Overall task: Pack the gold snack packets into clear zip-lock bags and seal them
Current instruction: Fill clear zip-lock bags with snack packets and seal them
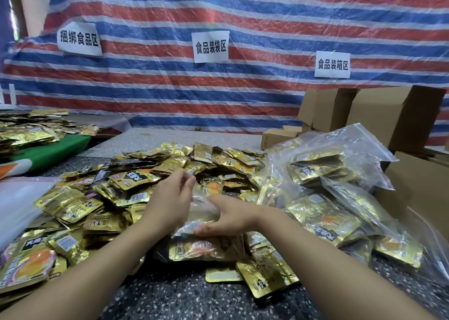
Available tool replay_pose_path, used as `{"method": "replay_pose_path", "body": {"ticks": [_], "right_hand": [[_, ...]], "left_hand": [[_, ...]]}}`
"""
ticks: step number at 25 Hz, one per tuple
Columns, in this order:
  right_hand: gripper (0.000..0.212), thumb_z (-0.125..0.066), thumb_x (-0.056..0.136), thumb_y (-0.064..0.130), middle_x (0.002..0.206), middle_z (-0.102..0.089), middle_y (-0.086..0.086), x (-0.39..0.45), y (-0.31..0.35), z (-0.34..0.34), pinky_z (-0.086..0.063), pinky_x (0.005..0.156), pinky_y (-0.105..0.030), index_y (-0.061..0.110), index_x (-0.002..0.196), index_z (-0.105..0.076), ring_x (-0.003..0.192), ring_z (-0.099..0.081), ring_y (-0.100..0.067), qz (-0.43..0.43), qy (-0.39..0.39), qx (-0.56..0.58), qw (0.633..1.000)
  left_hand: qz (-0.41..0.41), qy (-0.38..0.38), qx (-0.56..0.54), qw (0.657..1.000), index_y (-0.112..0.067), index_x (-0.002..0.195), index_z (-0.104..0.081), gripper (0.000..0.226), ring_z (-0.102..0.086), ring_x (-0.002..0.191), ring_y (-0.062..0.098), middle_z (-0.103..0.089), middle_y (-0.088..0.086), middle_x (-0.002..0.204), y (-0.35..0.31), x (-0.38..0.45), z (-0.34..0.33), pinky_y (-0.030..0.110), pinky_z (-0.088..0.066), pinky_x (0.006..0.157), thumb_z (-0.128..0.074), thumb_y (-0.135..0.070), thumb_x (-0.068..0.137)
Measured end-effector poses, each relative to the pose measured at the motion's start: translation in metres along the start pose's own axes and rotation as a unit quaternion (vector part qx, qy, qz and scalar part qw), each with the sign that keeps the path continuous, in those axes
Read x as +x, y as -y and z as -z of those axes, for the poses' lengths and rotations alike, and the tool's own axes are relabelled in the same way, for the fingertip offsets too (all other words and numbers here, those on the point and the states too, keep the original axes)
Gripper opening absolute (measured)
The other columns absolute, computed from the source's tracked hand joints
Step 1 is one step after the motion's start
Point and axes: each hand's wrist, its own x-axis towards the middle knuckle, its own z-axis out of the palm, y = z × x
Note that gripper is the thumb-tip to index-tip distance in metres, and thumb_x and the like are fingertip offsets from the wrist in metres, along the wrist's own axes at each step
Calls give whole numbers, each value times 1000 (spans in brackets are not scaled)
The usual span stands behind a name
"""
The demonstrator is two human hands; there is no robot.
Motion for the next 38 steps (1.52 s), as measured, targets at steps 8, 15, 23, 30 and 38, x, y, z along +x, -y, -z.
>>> {"method": "replay_pose_path", "body": {"ticks": [8,15,23,30,38], "right_hand": [[29,-80,81,36,88,-74,-2,-5,6,20,-58,68,-31,13,94,-69,75,-70,-11,17,-102,71,992],[30,-67,91,25,100,-68,-13,-16,-45,151,-57,57,-31,4,111,-60,79,-69,-25,-147,-529,244,799],[88,-65,84,19,153,-31,-17,-9,-122,114,-30,112,-52,18,156,-14,138,-34,-36,-335,-367,-350,794],[45,-32,100,37,150,-40,-11,-5,-119,119,-25,114,-58,25,138,-53,137,-38,-31,-351,-175,-450,802],[60,-21,100,52,151,-35,-16,-3,-103,123,-32,109,-60,19,134,-58,137,-38,-32,-333,-242,-382,827]], "left_hand": [[-42,-157,-158,974,-21,95,-51,15,-58,68,10,-60,3,85,-41,9,13,29,-46,56,-43,-30,104],[-228,157,-54,959,-34,104,-55,28,-54,95,-2,-60,-14,100,-89,-64,-15,18,-44,88,-36,-52,94],[-368,408,183,815,-33,151,-34,51,-12,150,20,-19,-5,163,-81,-88,-74,49,-18,117,-47,-30,102],[-309,451,124,828,-30,138,-46,58,-23,144,12,-31,-7,155,-58,-66,-30,46,-23,117,-52,-6,85],[-238,414,87,874,-14,93,-69,30,-63,82,20,-69,3,94,-63,-49,-31,40,-54,76,-53,-39,98]]}}
